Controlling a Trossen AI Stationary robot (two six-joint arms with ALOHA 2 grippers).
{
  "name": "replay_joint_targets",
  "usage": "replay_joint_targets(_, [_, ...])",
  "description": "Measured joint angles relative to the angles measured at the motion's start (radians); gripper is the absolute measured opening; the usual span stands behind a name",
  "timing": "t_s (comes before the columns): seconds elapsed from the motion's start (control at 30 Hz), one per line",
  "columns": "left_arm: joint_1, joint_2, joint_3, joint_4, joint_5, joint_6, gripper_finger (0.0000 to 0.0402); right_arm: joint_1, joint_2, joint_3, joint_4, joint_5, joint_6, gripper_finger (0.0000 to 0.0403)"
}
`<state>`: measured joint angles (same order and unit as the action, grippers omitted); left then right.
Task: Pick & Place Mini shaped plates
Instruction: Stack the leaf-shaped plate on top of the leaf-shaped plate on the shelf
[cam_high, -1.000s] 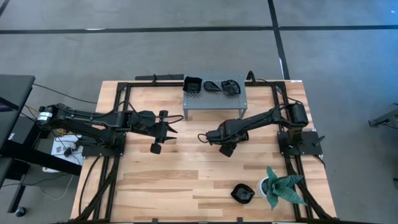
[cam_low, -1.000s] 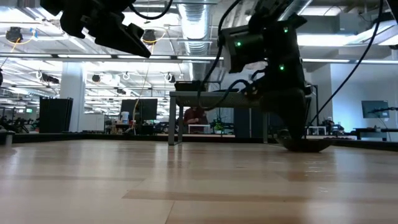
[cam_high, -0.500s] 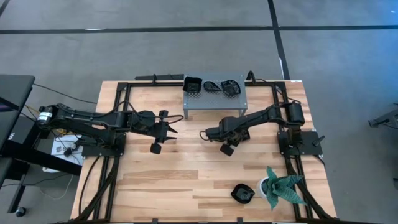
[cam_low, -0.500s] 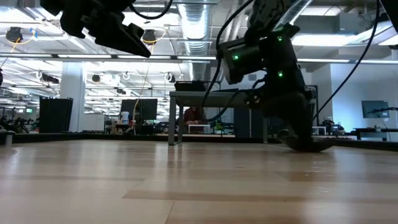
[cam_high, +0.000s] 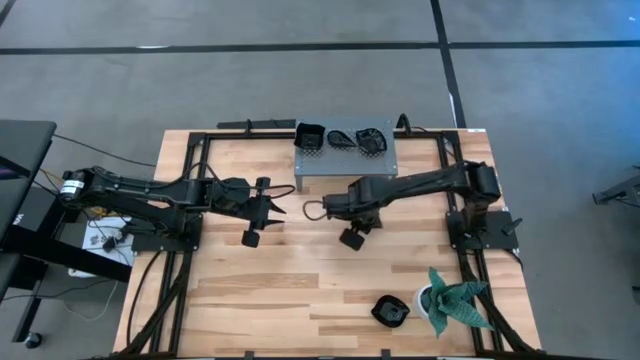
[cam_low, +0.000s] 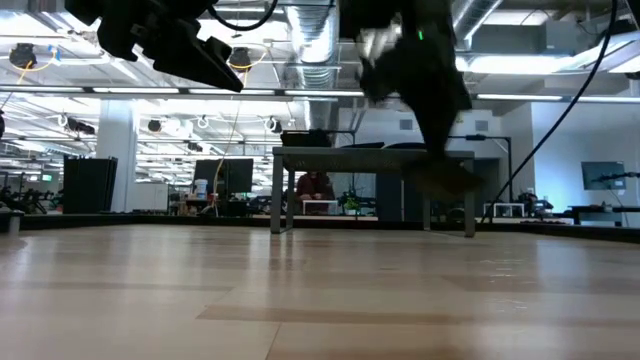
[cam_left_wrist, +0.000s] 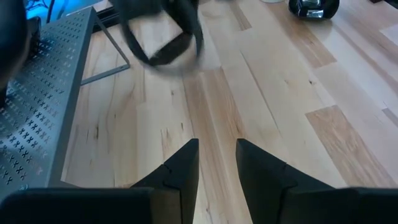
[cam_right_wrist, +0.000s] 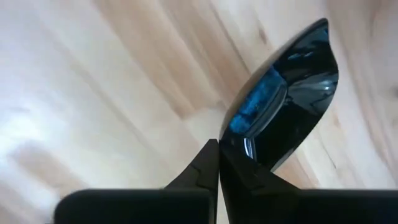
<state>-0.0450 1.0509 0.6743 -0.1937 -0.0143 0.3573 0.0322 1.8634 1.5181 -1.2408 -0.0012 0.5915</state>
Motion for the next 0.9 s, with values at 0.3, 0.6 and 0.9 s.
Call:
replay_joint_targets(0.3, [0.0, 0.0, 0.0, 0.012, 0.0, 0.0, 0.0108, -0.02, -0.053, 0.3, -0.159, 0.12, -0.019, 0.0001])
replay_joint_targets(0.6, [0.0, 0.0, 0.0, 0.016, 0.0, 0.0, 0.0108, -0.131, -0.052, 0.435, -0.272, 0.317, -0.167, 0.0001])
replay_joint_targets(0.9, [0.0, 0.0, 0.0, 0.016, 0.0, 0.0, 0.0108, -0.314, -0.043, 0.437, -0.27, 0.405, -0.319, 0.0001])
